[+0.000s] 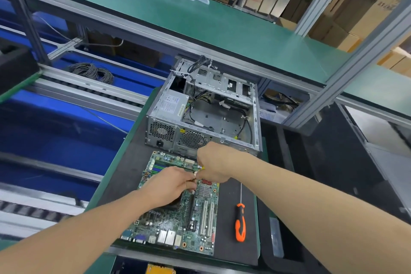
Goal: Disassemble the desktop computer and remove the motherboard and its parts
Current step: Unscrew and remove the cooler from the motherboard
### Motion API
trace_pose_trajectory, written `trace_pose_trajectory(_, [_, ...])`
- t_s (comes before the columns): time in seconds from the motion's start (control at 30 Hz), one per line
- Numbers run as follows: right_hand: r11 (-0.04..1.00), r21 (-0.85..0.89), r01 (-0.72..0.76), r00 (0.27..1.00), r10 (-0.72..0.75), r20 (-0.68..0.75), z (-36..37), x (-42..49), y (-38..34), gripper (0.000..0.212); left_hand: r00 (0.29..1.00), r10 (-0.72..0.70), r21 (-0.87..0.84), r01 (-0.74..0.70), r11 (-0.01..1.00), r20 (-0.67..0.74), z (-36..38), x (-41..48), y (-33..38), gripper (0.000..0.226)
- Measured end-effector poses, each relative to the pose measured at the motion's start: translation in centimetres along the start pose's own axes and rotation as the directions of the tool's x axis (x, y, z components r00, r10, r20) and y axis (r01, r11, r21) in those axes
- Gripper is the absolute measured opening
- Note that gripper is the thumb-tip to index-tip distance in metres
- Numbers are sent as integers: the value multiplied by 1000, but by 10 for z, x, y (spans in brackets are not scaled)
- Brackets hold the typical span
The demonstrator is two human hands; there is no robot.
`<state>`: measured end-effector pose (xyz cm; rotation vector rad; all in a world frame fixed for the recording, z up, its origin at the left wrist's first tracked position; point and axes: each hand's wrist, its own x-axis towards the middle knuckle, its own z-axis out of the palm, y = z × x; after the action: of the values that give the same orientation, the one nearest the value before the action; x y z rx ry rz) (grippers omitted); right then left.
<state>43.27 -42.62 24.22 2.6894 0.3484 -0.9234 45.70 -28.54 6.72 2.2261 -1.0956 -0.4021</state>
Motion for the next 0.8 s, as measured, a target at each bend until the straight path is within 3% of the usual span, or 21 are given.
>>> trace_pose_trajectory(0.1, [972, -201, 118, 986, -138, -89, 1, -3, -5, 28, 1000, -1, -10, 1, 1000, 16, -1, -1, 1, 31])
trace_pose_trajectory(0.17, [885, -395, 247, 947, -306, -95, 1, -3, -11, 6, 1000, -8, 2, 8, 1000, 6, -1, -2, 1, 28])
trace_pose_trajectory(0.27, [734, -572, 365, 873, -483, -63, 6, -1, -9, 21, 1000, -11, 32, 12, 999, -16, 0, -3, 1, 26])
trace_pose_trajectory(0.33, [722, -596, 351, 865, -493, -89, 9, -1, -3, 26, 999, -46, 12, 46, 999, 4, -1, -3, 2, 23])
trace_pose_trajectory(0.43, [848, -441, 293, 914, -383, -130, 5, 0, -4, 24, 998, -62, -12, 62, 998, -22, -3, -3, 5, 43])
trace_pose_trajectory(0.5, [962, -194, 193, 955, -229, -187, -1, -3, -8, 30, 999, -42, -4, 42, 999, -2, -4, -4, 6, 34])
trace_pose_trajectory(0.57, [997, 79, 24, 985, -10, -171, -7, -6, -10, 52, 1000, -30, 29, 29, 999, 11, -5, -4, 7, 22])
trace_pose_trajectory(0.63, [925, 327, -194, 978, 207, -5, -8, -6, -14, 63, 1000, -25, 5, 25, 1000, -16, -4, -3, 6, 34])
trace_pose_trajectory(0.7, [848, 383, -366, 924, 284, 255, -10, -6, -22, 58, 999, 0, 20, 1, 1000, -39, -3, -3, 5, 46])
trace_pose_trajectory(0.73, [835, 378, -400, 900, 280, 333, -11, -5, -24, 51, 999, 13, 34, -11, 999, -41, -2, -2, 4, 47])
trace_pose_trajectory(0.8, [865, 349, -359, 909, 239, 341, -11, 0, -23, 43, 999, 16, 45, -14, 999, -45, -2, -2, 4, 49])
